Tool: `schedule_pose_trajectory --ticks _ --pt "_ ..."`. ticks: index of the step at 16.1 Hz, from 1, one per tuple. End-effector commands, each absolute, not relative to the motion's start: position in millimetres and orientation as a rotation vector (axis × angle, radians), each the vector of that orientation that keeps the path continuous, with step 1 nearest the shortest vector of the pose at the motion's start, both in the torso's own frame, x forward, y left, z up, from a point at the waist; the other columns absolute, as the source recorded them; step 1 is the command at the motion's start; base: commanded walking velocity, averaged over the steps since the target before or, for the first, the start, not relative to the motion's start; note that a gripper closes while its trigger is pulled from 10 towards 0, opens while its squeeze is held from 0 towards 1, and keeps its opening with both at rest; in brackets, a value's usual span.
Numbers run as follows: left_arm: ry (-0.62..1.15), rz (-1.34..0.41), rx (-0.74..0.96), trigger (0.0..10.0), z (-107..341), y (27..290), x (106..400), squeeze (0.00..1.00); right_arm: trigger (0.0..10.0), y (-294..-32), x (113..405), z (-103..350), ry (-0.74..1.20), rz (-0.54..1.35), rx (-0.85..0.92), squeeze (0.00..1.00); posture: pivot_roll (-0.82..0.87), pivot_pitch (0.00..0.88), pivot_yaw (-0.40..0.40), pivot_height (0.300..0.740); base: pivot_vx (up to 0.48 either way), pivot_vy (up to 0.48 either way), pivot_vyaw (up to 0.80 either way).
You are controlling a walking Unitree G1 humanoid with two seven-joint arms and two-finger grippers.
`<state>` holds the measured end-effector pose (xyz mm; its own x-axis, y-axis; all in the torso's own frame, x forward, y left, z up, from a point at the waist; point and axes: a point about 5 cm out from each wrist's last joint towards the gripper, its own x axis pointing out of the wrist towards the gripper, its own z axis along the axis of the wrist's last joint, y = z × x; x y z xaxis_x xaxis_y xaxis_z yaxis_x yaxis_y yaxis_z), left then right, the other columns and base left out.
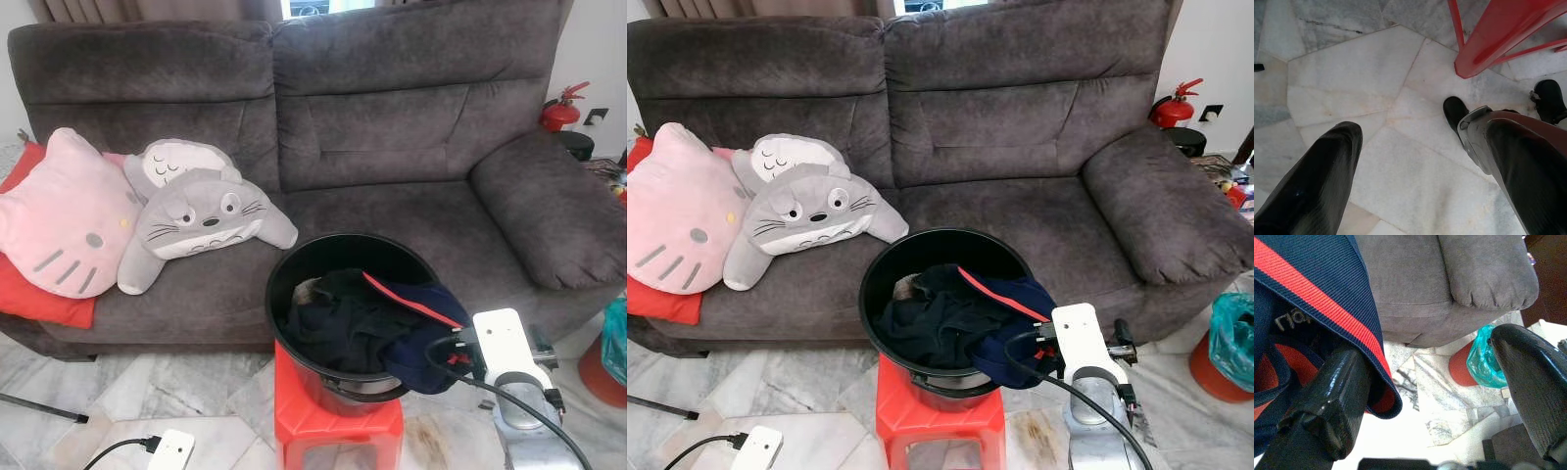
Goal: Hang hanger
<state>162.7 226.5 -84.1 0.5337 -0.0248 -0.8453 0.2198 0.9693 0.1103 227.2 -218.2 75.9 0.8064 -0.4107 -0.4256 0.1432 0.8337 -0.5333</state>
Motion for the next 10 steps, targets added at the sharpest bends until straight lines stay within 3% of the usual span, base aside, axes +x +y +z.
schedule_pose_trajectory --ticks 1,3,8,10 --pt "1.008 -0.140 0.232 10.0 -83 233 161 0.00 10.0 -215 229 73 0.574 -0.273 -0.507 0.00 -0.23 0.000 0.072 0.740 0.000 0.000 0.00" --pt "1.008 -0.139 0.233 10.0 -83 233 161 0.00 10.0 -217 230 72 0.585 -0.268 -0.535 0.00 -0.22 0.000 0.071 0.740 0.000 0.000 0.00" --pt "1.008 -0.141 0.232 10.0 -84 231 161 0.00 10.0 -253 226 79 0.575 -0.459 -0.542 0.00 -0.22 0.000 0.069 0.740 0.000 0.000 0.00" --pt "1.008 -0.144 0.234 10.0 -84 231 161 0.00 10.0 -253 226 78 0.575 -0.453 -0.526 0.00 -0.22 0.000 0.070 0.740 0.000 0.000 0.00"
